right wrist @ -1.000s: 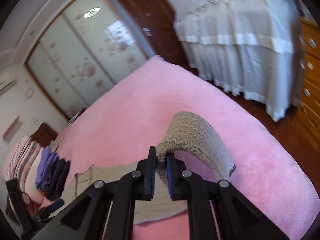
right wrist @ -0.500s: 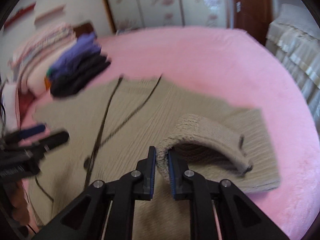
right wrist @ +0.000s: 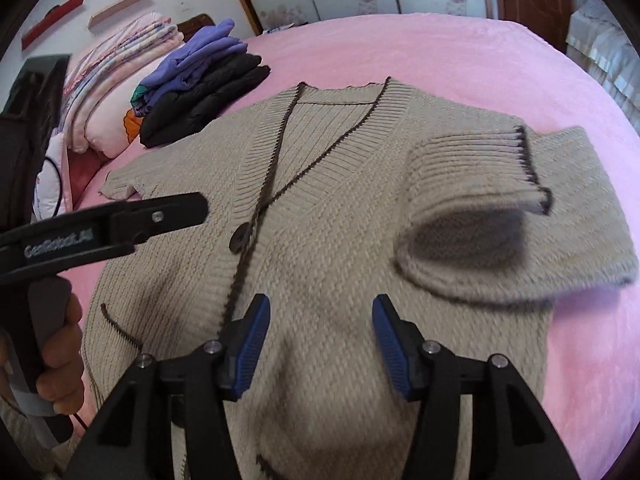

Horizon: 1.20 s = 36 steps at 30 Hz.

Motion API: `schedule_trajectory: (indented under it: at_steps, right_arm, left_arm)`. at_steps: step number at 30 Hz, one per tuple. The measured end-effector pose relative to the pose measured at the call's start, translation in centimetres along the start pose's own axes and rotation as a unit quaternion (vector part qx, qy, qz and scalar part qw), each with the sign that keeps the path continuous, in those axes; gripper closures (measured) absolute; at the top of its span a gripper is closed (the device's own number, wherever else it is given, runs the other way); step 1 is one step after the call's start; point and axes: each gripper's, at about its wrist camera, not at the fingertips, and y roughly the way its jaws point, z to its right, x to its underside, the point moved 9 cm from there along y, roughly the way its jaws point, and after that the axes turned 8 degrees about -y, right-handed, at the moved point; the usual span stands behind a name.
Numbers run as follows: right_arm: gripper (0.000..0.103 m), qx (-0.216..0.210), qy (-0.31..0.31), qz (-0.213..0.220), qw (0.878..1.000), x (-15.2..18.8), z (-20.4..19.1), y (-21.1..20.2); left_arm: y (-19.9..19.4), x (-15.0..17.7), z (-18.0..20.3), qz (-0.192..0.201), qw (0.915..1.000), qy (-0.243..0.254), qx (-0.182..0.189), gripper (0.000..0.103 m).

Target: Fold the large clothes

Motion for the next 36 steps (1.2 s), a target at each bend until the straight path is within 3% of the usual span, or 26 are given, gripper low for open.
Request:
schedule_trajectory:
  at_steps: [7, 15, 24, 25, 26, 27, 28, 29, 30, 36]
  right_arm:
    - [0.049, 0.029, 0.062, 0.042, 0.997, 1.7, 2.4, -3.9]
    - [0.049, 0.118, 0.127, 0.078, 0.982, 3.0, 8.0, -8.3]
    - [0.049, 0.108, 0.204, 0.088, 0.969, 5.8, 12.4, -9.8]
    - [0.049, 0.107, 0.209, 0.087, 0.968, 6.2, 12.7, -9.8]
    - [0.049, 0.107, 0.212, 0.087, 0.967, 6.4, 13.0, -9.8]
    - [0.049, 0.106, 0.215, 0.087, 0.967, 6.7, 13.2, -9.8]
    - [0.049, 0.105, 0.218, 0.086, 0.966, 6.9, 13.4, -9.8]
    - [0.049, 0.105, 0.221, 0.086, 0.966, 7.1, 13.6, -9.7]
    - [0.049, 0.105, 0.222, 0.086, 0.966, 7.3, 13.7, -9.7]
    - [0.049, 0.108, 0.223, 0.089, 0.965, 7.2, 14.5, -9.6]
  left_arm:
    - [-0.4, 0.9, 6.0, 0.005, 0.9970, 0.075, 0.016, 0.010]
    - [0.5, 1.0, 13.4, 0.018, 0.9886, 0.150, 0.006, 0.010]
    - [4.1, 0.7, 17.4, 0.008, 0.9807, 0.187, -0.057, 0.011]
    - [4.5, 0.6, 17.6, 0.008, 0.9802, 0.187, -0.064, 0.014]
    - [4.8, 0.5, 17.7, 0.010, 0.9800, 0.187, -0.065, 0.028]
    - [5.1, 0.4, 17.9, 0.009, 0.9797, 0.190, -0.063, 0.049]
    - [5.3, 0.4, 18.2, 0.003, 0.9792, 0.194, -0.059, 0.061]
    - [5.6, 0.3, 18.4, -0.003, 0.9790, 0.196, -0.056, 0.083]
    - [5.6, 0.2, 18.5, -0.005, 0.9789, 0.197, -0.055, 0.092]
    - [3.4, -3.3, 17.6, 0.040, 0.9816, 0.182, -0.044, 0.097]
